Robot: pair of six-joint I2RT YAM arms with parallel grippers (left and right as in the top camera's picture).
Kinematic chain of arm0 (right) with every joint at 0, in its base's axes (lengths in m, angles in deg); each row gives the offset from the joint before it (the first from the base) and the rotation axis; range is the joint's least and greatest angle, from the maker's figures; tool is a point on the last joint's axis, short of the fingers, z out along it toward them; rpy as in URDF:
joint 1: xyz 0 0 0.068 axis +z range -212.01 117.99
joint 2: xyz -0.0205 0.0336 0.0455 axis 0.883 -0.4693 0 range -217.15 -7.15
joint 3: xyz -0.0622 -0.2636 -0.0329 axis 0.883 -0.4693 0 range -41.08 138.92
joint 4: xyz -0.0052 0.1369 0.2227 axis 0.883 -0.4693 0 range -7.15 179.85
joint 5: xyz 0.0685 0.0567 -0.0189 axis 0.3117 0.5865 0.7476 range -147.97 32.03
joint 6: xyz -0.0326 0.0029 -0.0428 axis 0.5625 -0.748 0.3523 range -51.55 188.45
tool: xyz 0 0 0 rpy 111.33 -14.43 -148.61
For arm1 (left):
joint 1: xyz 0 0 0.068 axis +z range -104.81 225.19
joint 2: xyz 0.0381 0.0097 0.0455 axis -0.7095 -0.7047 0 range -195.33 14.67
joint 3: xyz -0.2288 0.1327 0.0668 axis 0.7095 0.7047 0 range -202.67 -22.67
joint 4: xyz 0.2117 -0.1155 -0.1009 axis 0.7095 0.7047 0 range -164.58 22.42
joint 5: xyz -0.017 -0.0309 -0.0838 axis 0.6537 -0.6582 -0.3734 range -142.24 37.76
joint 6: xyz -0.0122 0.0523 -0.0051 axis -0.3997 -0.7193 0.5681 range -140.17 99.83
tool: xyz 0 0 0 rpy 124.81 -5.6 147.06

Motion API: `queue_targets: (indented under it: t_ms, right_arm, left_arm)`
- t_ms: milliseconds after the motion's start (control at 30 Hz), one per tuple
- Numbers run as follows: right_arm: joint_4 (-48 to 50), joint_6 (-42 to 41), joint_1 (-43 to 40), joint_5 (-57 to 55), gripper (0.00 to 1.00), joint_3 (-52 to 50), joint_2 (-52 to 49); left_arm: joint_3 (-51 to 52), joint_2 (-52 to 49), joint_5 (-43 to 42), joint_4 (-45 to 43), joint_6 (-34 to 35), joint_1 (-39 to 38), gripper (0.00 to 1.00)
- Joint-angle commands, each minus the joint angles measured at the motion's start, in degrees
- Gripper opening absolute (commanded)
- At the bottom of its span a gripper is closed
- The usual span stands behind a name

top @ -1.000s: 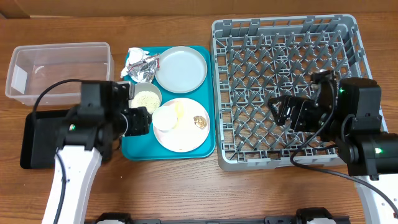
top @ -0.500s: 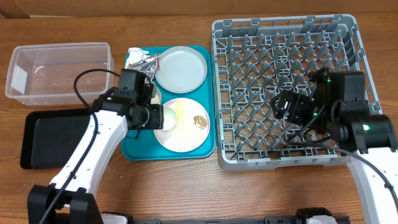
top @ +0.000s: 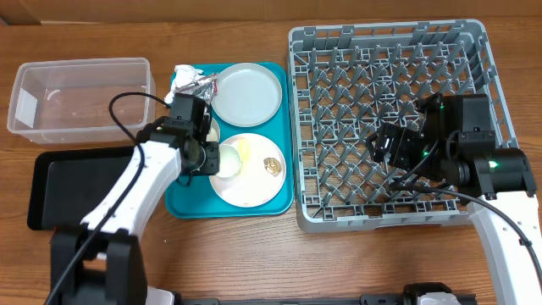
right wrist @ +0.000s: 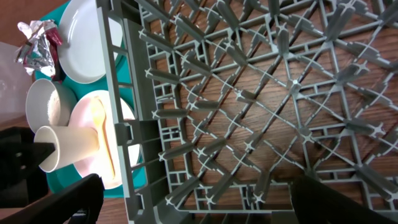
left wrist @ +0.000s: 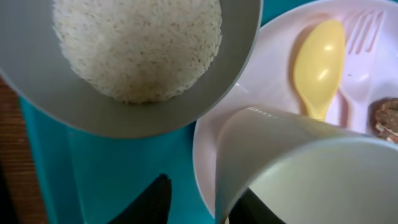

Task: Sort waste into correct bins and load items into the dishwasher rack
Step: 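Move the left gripper to the white cup on the pink plate and grasp it, then lift the white cup with the left gripper toward the right gripper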

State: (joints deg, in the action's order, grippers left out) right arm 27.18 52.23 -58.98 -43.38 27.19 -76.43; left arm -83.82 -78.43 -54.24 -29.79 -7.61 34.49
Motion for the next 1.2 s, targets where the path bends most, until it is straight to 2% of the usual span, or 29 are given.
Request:
queue_targets:
  t_ms: [0,67,100,333,500,567,600,700,900,1067,1167]
  right_arm:
    - [-0.22,-0.09,-0.15,-0.63,1.00,1.51,0.33]
    - [-0.57,0.13,-0.15,-0.66,1.00,1.51,0.33]
    - [-0.57,0.13,-0.15,-0.63,1.00,1.51,0.33]
    - [-0.68,0.11,-0.15,-0.63,1.00,1.51,0.33]
    - [-0.04,0.17,-0.15,0.33,1.00,1.64,0.98]
    - [1.14,2.23,-0.15,4.94,1.00,1.64,1.77]
    - [3.19,4.92,-0.15,12.87,1.00,1.64,2.67]
    - [7.06,6.03,-0.15,25.42,1.00,1.64,3.43]
    - [17.22,6.69,-0.15,50.45,1.00,1.60,2.27]
    - [25.11,6.60,0.02,64.63,1.00,1.57,0.46]
    - [27.93,5.97,1.46,65.07,1.00,1.55,-0.57]
  left_arm:
    - [-0.94,-3.13,-4.24,-0.33,0.83,-0.20,0.16]
    - [-1.03,-3.30,-4.63,-0.59,0.96,-0.20,0.06]
    - [-1.40,-3.02,-4.39,-0.48,1.25,-0.20,0.04]
    - [-3.72,-0.24,-4.26,2.58,1.86,-0.20,0.04]
    - [-11.54,4.66,-4.52,10.67,1.84,-0.17,0.04]
    - [-15.41,6.45,-6.73,13.20,1.84,-0.02,0.04]
    - [-18.67,7.82,-9.49,14.29,1.81,0.57,0.04]
    - [-22.69,9.49,-16.61,14.47,1.81,2.73,0.04]
    - [-26.03,9.81,-41.83,10.95,3.45,10.91,0.04]
    - [-26.03,9.81,-53.09,8.33,4.20,13.35,0.04]
    - [-26.03,9.81,-60.63,5.11,4.42,12.87,0.04]
